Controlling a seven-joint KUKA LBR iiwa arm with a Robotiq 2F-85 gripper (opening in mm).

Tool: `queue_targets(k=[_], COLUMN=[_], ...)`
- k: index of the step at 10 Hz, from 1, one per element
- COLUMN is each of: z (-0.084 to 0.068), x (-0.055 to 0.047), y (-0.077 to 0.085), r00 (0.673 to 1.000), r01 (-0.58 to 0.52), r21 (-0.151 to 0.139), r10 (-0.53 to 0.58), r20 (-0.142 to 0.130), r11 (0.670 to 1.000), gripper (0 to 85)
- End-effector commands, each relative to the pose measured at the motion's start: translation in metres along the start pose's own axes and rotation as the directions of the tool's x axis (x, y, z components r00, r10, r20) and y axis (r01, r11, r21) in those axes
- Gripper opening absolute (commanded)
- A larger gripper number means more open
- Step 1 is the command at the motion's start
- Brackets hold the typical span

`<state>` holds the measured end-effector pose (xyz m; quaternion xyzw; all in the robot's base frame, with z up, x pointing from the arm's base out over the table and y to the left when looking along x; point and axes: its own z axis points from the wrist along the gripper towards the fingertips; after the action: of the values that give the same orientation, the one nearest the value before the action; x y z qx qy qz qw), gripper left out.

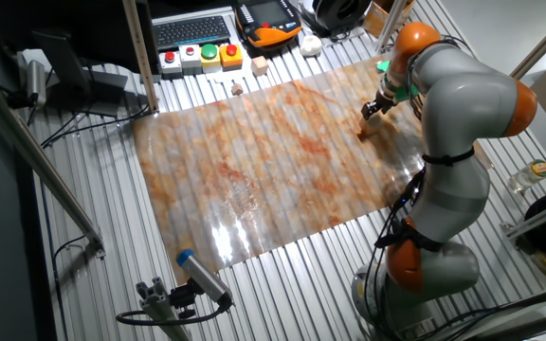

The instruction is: Hold a small block with the gripper and sweep it from left to right on the table

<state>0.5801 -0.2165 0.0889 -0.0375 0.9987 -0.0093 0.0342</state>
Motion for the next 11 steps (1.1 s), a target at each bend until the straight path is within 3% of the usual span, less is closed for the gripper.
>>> queue_targets(k=[1, 8, 11], z=[0.0021, 0.0041, 0.0093], x=[-0.0002, -0.0004, 0.0035], y=[0.0002, -0.0028, -0.0059], r00=[1.0, 1.0, 1.0], r01=[0.001, 0.012, 0.012], r21=[-0.001, 0.004, 0.009], r10=[-0.001, -0.012, -0.012], r20=[0.0, -0.003, 0.008], r11=[1.0, 1.0, 1.0], gripper=[68.0, 68.0, 68.0])
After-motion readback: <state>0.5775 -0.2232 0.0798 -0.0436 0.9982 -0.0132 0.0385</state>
